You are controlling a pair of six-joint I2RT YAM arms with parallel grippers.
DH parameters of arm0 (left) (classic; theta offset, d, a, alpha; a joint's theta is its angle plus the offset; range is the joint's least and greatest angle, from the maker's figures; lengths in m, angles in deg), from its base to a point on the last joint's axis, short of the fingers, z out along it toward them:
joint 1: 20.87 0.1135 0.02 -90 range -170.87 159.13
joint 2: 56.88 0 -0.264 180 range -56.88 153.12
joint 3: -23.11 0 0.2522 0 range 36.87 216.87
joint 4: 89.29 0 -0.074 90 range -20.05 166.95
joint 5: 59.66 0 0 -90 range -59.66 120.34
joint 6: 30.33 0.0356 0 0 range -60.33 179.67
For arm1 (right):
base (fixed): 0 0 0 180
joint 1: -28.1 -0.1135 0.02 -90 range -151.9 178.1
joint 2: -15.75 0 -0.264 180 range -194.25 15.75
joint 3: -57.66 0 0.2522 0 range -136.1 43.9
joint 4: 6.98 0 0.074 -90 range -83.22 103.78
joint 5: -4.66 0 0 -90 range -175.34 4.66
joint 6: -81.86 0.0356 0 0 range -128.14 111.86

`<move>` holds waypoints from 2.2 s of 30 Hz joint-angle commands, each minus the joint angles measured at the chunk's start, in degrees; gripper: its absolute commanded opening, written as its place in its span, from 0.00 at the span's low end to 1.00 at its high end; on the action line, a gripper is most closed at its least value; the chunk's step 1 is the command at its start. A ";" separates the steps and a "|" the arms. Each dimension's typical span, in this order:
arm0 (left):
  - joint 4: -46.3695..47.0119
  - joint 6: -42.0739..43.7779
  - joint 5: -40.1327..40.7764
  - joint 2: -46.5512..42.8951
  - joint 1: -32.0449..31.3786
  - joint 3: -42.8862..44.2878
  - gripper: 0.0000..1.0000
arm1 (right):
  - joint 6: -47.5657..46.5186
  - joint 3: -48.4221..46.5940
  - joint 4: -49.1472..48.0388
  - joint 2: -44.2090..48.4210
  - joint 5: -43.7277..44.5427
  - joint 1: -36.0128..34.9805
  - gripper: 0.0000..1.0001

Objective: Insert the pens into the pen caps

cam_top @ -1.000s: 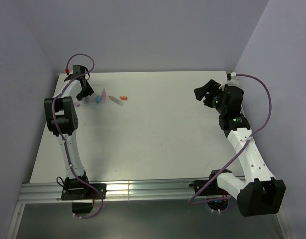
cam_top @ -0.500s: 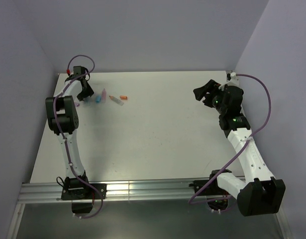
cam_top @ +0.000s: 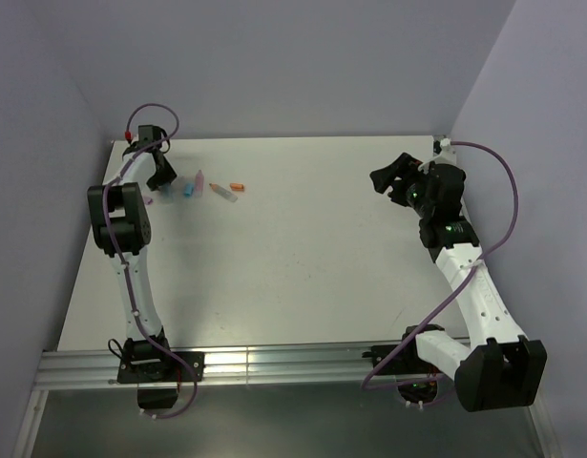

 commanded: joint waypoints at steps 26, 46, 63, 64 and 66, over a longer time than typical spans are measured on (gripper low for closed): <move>1.38 -1.79 -6.35 -14.91 -0.69 -8.67 0.00 | -0.77 -3.75 -3.72 -6.28 -16.49 -3.01 0.65; 4.64 -8.29 -9.87 -46.56 -21.24 -26.79 0.00 | 3.71 -8.50 -13.03 -15.94 -21.31 -17.95 0.64; 6.13 -17.78 -1.96 -49.56 -35.49 -28.99 0.00 | 8.46 -9.64 -24.46 -23.24 -14.38 -28.50 0.64; 6.04 -18.22 -1.35 -49.47 -35.75 -28.47 0.00 | 8.54 -9.73 -24.63 -23.94 -13.51 -28.85 0.64; 5.87 -18.75 -1.17 -49.03 -36.46 -27.85 0.00 | 8.81 -9.99 -24.90 -24.91 -12.54 -29.55 0.64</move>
